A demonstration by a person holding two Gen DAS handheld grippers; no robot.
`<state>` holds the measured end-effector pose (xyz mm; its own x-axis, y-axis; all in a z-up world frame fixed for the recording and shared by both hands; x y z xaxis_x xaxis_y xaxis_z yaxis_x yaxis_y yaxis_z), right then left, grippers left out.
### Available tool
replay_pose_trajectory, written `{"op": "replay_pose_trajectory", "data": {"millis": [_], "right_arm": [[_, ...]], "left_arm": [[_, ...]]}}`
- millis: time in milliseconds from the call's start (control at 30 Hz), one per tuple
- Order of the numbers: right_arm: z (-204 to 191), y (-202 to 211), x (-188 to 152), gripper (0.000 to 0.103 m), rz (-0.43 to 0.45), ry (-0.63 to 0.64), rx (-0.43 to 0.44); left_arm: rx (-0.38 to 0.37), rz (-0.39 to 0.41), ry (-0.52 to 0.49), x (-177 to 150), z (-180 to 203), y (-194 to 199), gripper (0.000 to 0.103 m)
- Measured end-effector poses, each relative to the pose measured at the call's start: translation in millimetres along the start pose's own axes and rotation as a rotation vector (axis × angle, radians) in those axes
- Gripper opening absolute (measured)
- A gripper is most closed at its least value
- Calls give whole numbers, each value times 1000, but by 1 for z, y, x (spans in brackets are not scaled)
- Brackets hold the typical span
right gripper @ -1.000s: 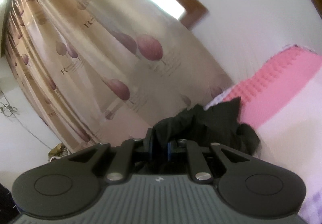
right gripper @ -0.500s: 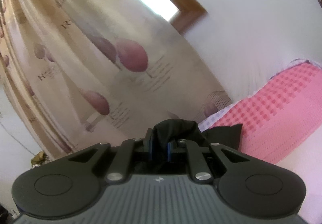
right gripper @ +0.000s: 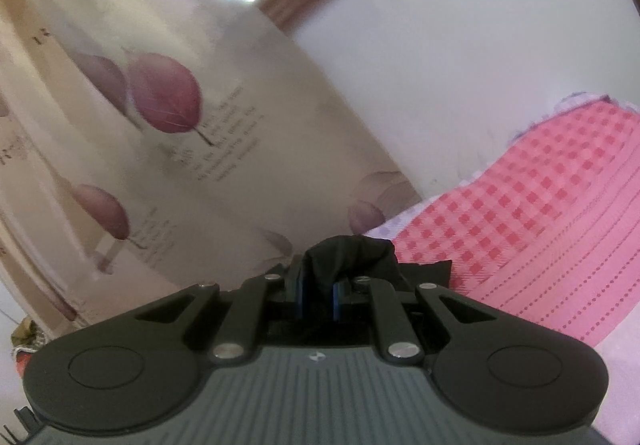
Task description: Fold large clothes
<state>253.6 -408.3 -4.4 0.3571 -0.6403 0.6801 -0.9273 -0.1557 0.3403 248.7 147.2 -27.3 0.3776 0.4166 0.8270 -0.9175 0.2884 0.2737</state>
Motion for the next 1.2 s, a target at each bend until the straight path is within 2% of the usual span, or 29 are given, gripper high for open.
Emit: {"op": "replay_pose_trajectory", "data": {"millis": [167, 400, 467, 533, 567, 600, 667, 700, 933, 1133, 1167, 1200], "right_arm": [[12, -23, -9, 13, -29, -7, -33], [22, -38, -21, 15, -53, -10, -58], [25, -40, -24, 15, -54, -18, -62], [26, -43, -26, 15, -59, -21, -66], [27, -44, -27, 15, -62, -24, -67], [28, -45, -28, 16, -63, -29, -70], [29, -46, -29, 18, -62, -40, -72], [30, -47, -30, 19, -63, -45, -72], [22, -36, -27, 27, -9, -58, -43], [-6, -25, -23, 37, 34, 58, -57], [-8, -25, -23, 41, 38, 70, -63], [-10, -25, -22, 53, 40, 78, -74]], "left_arm": [[7, -13, 21, -8, -7, -14, 35], [9, -33, 33, -13, -10, -24, 49], [6, -31, 24, -13, -8, -25, 59], [17, -18, 13, -13, -6, -25, 79], [30, -4, 7, -13, -6, -24, 85], [56, 17, -3, -12, -5, -22, 101], [114, 81, -27, -8, -6, -15, 103], [118, 87, -32, -7, -7, -14, 103], [145, 75, -10, -1, -13, -7, 103], [171, 76, -116, 0, 7, -5, 103], [168, 76, -137, 0, 13, -5, 103], [166, 76, -156, 0, 18, -5, 103]]}}
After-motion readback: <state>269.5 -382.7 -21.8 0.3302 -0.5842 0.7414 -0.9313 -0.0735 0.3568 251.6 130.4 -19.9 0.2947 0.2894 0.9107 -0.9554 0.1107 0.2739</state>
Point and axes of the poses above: each gripper's, at about its wrist camera, not at the fingertips, and y roughly against the way its jaws point, z to its right, x to its top, the point moved 6 cm from there along -y, roughly the way its jaws point, and after that the axes turned 1 degree about y, right-handed, at the moved point
